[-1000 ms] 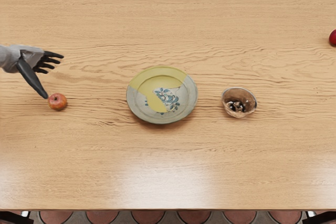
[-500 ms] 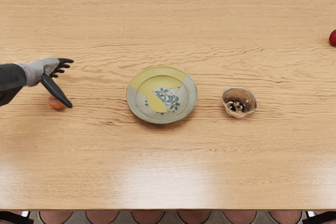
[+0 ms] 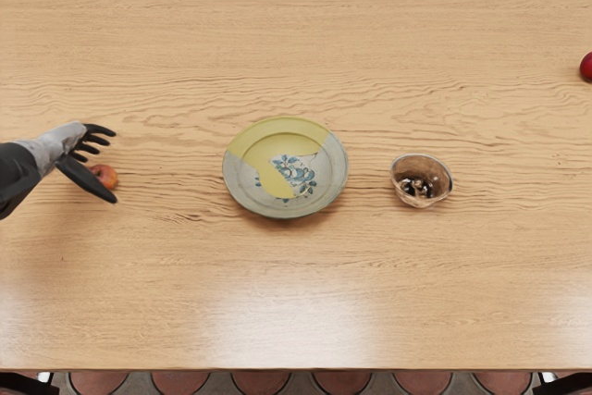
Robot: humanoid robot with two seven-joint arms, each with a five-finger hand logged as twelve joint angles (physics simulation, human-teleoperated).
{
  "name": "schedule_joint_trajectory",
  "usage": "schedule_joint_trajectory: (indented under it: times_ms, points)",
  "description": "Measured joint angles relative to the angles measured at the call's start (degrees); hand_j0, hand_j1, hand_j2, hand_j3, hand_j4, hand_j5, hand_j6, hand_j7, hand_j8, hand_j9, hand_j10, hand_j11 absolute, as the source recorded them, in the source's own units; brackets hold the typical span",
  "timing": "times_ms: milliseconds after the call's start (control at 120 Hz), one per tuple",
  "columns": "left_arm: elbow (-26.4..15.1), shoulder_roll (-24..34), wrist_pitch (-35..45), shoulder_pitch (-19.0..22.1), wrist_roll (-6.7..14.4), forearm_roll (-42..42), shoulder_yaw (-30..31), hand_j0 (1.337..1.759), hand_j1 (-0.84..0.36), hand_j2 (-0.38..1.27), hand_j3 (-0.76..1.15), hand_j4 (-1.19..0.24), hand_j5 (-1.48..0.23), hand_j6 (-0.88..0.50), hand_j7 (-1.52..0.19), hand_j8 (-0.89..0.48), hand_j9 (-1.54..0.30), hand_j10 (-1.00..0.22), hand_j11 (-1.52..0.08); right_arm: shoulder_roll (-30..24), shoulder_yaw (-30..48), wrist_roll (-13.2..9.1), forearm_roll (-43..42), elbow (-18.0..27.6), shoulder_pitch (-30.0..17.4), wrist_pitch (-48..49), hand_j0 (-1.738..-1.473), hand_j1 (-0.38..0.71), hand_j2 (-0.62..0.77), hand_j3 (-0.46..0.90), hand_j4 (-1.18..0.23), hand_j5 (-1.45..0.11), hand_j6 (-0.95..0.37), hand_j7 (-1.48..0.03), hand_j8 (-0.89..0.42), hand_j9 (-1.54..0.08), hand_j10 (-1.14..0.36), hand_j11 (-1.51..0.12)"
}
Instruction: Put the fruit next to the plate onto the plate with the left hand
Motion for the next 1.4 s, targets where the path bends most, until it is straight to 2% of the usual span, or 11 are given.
schedule_joint_trajectory:
  times_ms: [692, 1008, 1233, 1400]
  points:
    - [0.0, 0.1, 1.3, 1.3, 0.0, 0.5, 1.0, 1.658, -0.25, 0.11, 0.00, -0.51, -0.65, -0.51, -0.66, -0.48, -0.66, -0.51, -0.66, 0.0, 0.0, 0.0, 0.0, 0.0, 0.0, 0.0, -1.658, -0.32, 0.00, 0.00, -0.02, -0.03, -0.02, -0.03, -0.02, -0.03, -0.02, -0.03]
    - [0.1, 0.1, 1.0, 0.9, 0.0, 0.3, 0.9, 1.657, -0.30, 0.46, 0.00, -0.64, -0.84, -0.56, -0.84, -0.52, -0.84, -0.64, -0.84, 0.0, 0.0, 0.0, 0.0, 0.0, 0.0, 0.0, -1.658, -0.32, 0.00, 0.00, -0.02, -0.03, -0.02, -0.03, -0.02, -0.03, -0.02, -0.03]
    - [-0.1, -0.6, 0.8, -0.2, 0.0, -0.1, 0.1, 1.657, -0.32, 0.50, 0.00, -0.67, -0.90, -0.53, -0.89, -0.49, -0.89, -0.67, -0.89, 0.0, 0.0, 0.0, 0.0, 0.0, 0.0, 0.0, -1.658, -0.32, 0.00, 0.00, -0.02, -0.03, -0.02, -0.03, -0.02, -0.03, -0.02, -0.03]
    - [-0.1, -2.2, 0.7, -2.9, 0.0, -0.2, -0.4, 1.657, -0.33, 0.51, 0.00, -0.68, -0.92, -0.53, -0.90, -0.49, -0.90, -0.69, -0.90, 0.0, 0.0, 0.0, 0.0, 0.0, 0.0, 0.0, -1.658, -0.32, 0.00, 0.00, -0.02, -0.03, -0.02, -0.03, -0.02, -0.03, -0.02, -0.03]
